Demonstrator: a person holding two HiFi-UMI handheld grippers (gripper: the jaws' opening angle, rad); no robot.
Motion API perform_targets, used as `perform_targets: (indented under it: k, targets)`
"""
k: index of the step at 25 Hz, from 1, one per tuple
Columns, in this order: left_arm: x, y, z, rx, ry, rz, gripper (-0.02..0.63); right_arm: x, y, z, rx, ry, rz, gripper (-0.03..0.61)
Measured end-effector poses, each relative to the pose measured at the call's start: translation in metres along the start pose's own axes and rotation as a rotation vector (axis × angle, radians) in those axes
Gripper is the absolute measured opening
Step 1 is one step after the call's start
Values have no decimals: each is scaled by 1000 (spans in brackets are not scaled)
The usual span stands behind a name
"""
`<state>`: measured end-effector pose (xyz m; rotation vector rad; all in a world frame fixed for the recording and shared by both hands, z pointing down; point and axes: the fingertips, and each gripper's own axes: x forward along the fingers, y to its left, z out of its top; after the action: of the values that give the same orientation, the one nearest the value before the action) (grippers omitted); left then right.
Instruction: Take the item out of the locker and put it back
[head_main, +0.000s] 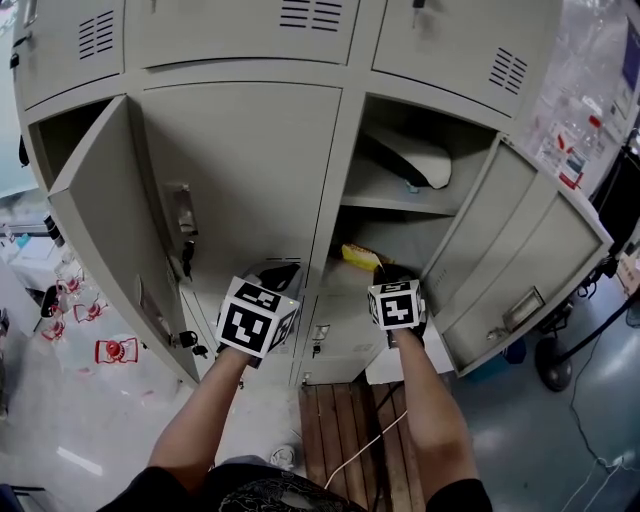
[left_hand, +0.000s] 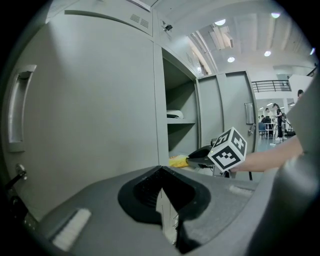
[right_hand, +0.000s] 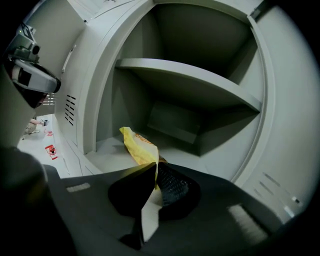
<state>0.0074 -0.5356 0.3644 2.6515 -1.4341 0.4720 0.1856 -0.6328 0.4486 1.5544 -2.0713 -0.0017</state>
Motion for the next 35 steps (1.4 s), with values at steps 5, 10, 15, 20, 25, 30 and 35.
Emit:
perform_targets:
  k: [5, 10, 15, 20, 25, 30, 35]
  targets:
    - [-4, -7, 3, 0, -11, -6, 2, -17, -5, 5, 1, -26, -15, 31]
    - [-9, -15, 4, -6, -17, -10, 2, -37, -10, 11, -5, -52, -30, 29]
    - [-13, -22, 7, -9, -27, -15, 2, -60, -15, 18, -13, -86, -47, 29]
    - [-18, -29, 12, -7, -38, -19, 2, -84, -20, 31, -24, -129, -67, 29]
    - [-24, -36, 18, -6, -53, -21, 2, -109, -23, 49, -55, -179, -90, 29]
    - [-32, -37, 25, -12, -69, -12, 2, -134, -30, 66, -58, -231, -115, 29]
    - [-41, -39, 31, -5, -78, -2, 2, -156, -36, 82, -58, -275, -138, 29]
